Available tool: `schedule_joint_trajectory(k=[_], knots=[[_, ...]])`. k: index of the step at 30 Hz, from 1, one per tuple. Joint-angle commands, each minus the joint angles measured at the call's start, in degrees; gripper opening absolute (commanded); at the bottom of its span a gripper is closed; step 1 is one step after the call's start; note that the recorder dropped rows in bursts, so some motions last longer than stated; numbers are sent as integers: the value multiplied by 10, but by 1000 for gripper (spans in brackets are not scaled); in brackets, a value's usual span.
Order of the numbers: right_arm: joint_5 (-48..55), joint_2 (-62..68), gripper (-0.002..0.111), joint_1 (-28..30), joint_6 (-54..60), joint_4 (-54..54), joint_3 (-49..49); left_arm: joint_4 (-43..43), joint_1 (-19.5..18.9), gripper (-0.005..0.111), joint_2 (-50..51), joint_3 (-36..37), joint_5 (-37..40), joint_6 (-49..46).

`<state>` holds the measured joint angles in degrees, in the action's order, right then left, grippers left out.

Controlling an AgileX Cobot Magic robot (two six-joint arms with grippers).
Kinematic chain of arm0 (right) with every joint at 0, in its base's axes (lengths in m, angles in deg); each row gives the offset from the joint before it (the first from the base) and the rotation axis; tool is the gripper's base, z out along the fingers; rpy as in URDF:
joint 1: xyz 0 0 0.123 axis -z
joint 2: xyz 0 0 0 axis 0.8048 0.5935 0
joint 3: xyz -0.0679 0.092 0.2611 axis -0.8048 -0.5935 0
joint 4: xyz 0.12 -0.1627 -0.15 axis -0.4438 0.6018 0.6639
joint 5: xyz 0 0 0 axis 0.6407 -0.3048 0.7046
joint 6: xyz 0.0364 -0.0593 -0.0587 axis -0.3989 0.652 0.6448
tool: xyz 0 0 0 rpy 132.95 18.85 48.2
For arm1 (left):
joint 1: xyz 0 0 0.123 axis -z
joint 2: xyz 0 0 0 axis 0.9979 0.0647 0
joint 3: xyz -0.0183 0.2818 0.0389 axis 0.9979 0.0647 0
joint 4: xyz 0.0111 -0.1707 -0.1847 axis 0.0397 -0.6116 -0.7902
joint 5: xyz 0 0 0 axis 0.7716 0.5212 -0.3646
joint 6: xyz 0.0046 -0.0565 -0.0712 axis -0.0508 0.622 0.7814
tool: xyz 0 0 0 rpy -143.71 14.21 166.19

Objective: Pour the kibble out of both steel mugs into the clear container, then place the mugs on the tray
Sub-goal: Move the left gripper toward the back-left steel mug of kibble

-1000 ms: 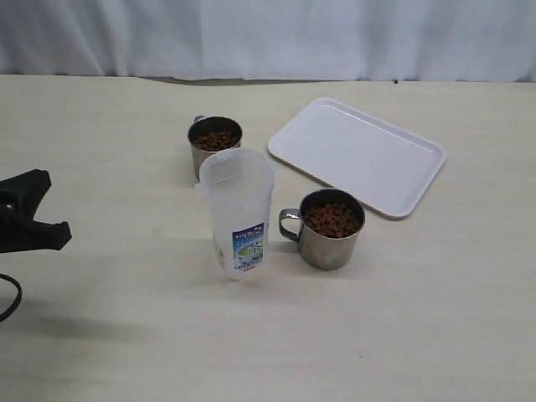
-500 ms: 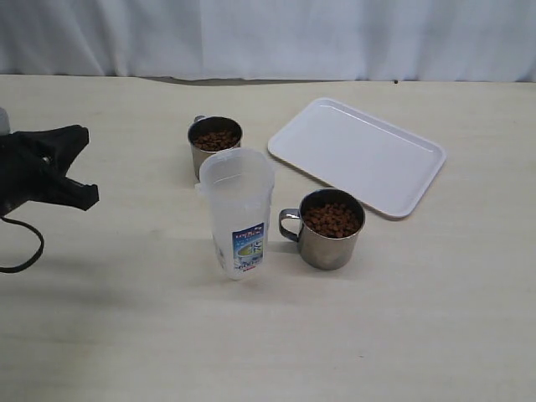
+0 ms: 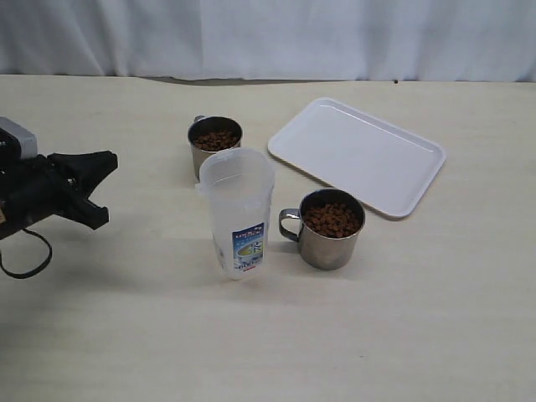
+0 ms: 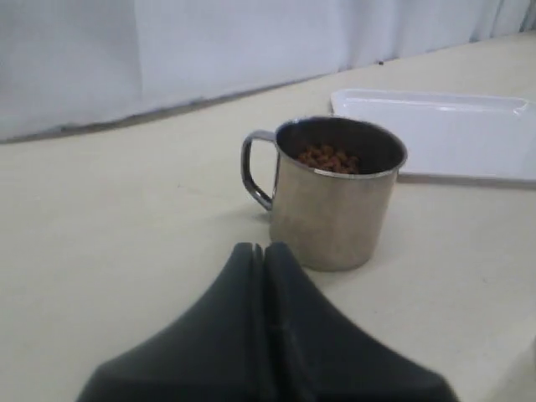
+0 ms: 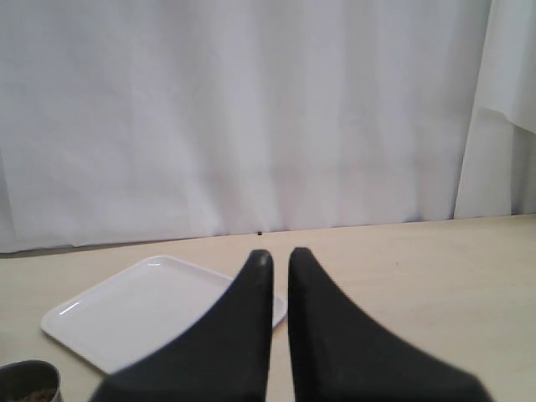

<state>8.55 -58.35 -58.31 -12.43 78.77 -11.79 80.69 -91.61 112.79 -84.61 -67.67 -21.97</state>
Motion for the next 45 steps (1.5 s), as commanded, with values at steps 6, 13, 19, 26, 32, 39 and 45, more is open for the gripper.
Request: schedule_joint_trajectory(k=[6, 13, 19, 26, 32, 39, 45], knots=[[1, -2, 5, -1, 5, 0, -2, 92, -20, 0, 89, -92, -13, 30], [1, -2, 5, -1, 5, 0, -2, 208, -20, 0, 109, -156, -13, 26], [1, -2, 5, -1, 5, 0, -2, 277, -15, 0, 174, -219, -13, 43], [1, -2, 5, -1, 5, 0, -2, 241, -13, 40, 183, -220, -13, 43], [1, -2, 5, -1, 5, 0, -2, 190, -6, 74, 183, -220, -13, 43], [1, -2, 5, -1, 5, 0, -2, 151, 24, 74, 183, -220, -13, 25], [1, -2, 5, -1, 5, 0, -2, 73, 71, 74, 189, -228, -13, -11]])
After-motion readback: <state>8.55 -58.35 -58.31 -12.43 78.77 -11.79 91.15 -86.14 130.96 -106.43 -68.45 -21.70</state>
